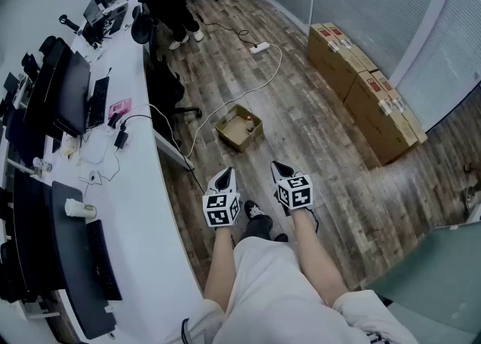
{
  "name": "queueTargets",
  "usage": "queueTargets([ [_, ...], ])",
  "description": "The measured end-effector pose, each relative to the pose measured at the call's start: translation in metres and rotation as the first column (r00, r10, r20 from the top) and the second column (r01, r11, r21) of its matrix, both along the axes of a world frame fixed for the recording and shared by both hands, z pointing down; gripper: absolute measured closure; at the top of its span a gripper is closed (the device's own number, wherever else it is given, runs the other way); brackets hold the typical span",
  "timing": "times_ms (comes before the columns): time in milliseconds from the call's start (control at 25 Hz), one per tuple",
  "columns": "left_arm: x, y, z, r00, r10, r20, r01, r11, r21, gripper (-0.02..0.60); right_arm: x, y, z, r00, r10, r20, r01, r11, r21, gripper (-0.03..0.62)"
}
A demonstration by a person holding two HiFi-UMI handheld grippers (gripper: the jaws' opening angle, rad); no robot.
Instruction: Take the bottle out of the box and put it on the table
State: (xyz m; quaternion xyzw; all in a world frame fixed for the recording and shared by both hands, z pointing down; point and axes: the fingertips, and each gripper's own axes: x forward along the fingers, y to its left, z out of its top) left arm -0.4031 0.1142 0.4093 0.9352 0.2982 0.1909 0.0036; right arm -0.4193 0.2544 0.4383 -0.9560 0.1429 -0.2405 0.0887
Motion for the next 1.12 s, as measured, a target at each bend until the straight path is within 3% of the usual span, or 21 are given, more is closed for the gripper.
queueTargets([
  [600, -0.008, -0.005, -0.001, 1.000, -0.016, -0.002, 0.016, 1.000, -0.019, 0.567, -0.006, 0.007, -0.001, 0.999, 0.036, -0.007, -0.036, 0.999, 0.021, 0.556],
  [800, 0.019, 0.000, -0.005, 1.000, -0.019, -0.015, 0.019, 1.000, -0.020, 0.568, 0.019, 0.009, -0.003, 1.000, 0.010, -0.001, -0.010, 1.000, 0.027, 0.554],
  [1120, 0.093, 0.005, -0.012, 1.000, -0.018, -0.025, 0.017, 0.999, -0.038, 0.568, 0.084, 0.015, -0.007, 1.000, -0.005, 0.001, 0.005, 1.000, 0.016, 0.556],
])
